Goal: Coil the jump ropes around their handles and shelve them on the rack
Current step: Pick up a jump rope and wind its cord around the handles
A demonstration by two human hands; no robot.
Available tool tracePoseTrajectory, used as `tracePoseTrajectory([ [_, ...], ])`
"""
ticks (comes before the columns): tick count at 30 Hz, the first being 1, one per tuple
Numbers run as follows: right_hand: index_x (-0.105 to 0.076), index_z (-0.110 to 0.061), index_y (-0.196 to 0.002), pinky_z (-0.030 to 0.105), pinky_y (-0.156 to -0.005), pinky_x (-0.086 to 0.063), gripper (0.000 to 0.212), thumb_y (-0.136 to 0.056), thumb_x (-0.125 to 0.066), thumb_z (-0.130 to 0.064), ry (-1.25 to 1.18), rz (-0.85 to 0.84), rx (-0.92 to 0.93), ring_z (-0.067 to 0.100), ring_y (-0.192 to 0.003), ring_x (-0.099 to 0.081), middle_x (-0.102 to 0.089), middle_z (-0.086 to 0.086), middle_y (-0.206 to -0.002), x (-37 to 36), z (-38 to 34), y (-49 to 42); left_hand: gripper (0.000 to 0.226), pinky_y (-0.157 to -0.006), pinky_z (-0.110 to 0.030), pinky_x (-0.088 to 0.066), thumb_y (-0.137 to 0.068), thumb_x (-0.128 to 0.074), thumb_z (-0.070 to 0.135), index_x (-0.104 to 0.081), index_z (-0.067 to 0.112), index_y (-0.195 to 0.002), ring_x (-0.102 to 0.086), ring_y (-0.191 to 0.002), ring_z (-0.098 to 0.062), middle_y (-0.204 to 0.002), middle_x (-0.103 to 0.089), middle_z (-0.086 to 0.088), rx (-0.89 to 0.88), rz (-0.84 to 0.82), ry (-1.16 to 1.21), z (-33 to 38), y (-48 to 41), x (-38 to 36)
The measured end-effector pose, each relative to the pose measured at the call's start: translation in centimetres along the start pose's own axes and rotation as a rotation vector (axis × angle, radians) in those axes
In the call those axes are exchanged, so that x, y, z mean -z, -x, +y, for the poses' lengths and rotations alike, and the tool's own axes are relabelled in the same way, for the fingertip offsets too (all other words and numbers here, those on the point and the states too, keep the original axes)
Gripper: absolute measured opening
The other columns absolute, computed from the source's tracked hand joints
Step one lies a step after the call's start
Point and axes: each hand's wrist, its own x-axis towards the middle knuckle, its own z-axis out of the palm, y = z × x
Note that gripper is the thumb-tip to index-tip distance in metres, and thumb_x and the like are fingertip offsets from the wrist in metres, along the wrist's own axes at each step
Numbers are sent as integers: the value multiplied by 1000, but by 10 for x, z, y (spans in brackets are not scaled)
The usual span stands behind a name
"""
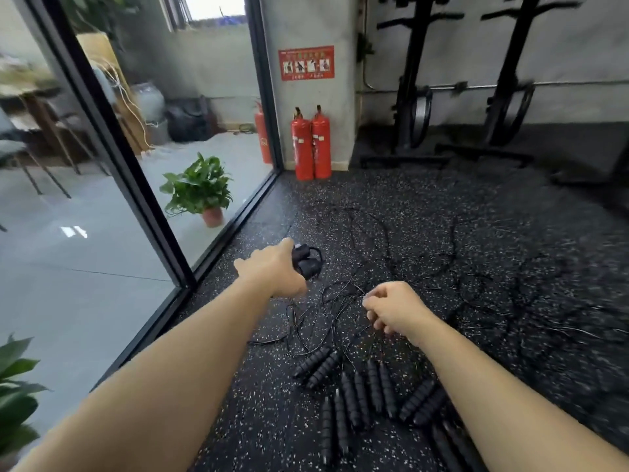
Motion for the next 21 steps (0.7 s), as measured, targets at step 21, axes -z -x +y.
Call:
tracePoseTrajectory([
  [21,-41,-18,-73,36,-66,-36,28,-101,-38,-22,118,246,176,24,-77,-50,-49,1,-75,20,-3,-22,28,-57,-29,-50,-70,-57,-5,-50,13,-91,-49,-54,-19,-70,-53,-10,-98,-249,1220,56,25,77],
])
